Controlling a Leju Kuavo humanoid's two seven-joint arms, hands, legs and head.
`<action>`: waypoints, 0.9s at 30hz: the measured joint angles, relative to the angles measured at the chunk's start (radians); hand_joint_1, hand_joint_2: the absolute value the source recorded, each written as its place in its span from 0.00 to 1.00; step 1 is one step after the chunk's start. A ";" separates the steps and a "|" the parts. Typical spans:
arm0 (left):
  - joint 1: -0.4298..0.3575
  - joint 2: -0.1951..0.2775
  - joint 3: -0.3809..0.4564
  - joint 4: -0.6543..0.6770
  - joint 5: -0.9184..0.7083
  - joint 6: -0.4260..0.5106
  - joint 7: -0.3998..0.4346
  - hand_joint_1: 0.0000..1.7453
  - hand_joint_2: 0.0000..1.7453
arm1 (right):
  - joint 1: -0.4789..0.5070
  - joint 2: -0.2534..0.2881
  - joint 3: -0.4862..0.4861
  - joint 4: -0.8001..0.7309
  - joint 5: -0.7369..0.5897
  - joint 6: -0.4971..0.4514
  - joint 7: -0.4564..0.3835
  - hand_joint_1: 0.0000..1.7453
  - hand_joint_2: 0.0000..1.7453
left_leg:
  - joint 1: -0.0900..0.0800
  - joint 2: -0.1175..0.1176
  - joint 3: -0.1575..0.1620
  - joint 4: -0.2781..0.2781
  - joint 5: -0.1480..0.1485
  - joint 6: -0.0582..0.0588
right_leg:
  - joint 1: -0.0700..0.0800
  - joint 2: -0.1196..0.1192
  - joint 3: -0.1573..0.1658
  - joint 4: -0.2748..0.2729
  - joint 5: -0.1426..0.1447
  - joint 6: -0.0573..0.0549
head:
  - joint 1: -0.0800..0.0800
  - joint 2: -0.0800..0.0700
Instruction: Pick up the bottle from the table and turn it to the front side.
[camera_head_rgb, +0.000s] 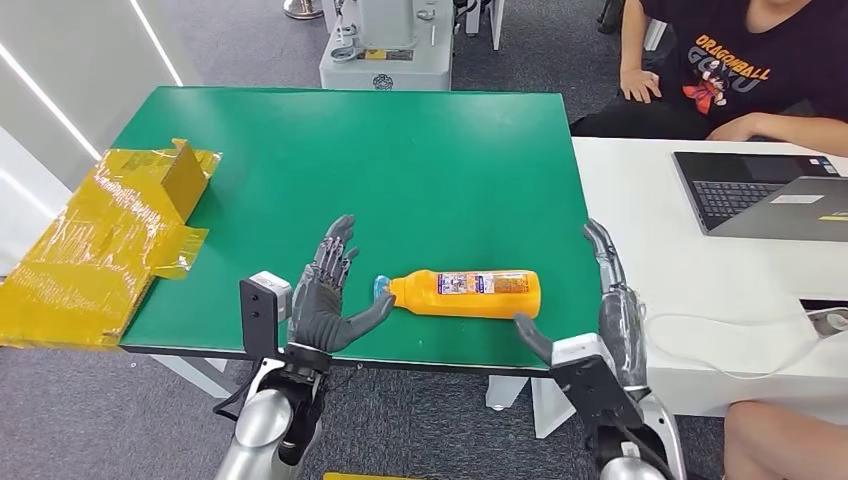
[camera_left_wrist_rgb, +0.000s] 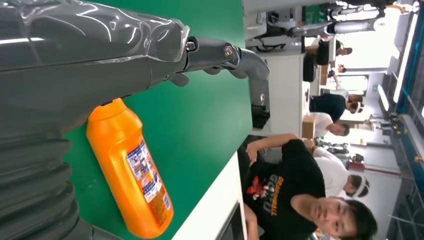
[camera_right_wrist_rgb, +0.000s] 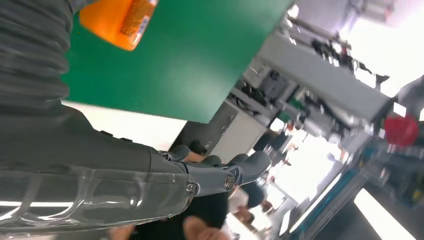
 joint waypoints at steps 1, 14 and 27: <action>-0.004 0.001 0.000 0.005 0.005 -0.006 -0.004 0.00 1.00 | -0.033 -0.037 -0.004 0.021 -0.003 0.044 -0.004 0.00 1.00 | 0.000 0.000 0.000 0.000 0.000 0.000 | 0.000 0.000 0.000 0.000 0.000 0.000 | 0.000 0.000; -0.023 0.030 0.000 0.023 0.054 -0.009 -0.026 0.00 1.00 | -0.778 -0.294 0.227 0.608 0.060 0.457 -0.144 0.00 1.00 | 0.000 -0.001 -0.002 0.001 0.006 0.001 | 0.000 -0.001 -0.001 0.002 0.006 0.000 | 0.002 0.000; -0.027 0.051 0.000 0.023 0.069 -0.018 -0.027 0.00 1.00 | -1.100 -0.204 0.579 1.078 -0.018 0.708 -0.297 0.00 1.00 | 0.000 -0.003 -0.003 0.001 0.007 0.000 | 0.000 -0.003 -0.002 0.002 0.005 0.001 | 0.002 0.000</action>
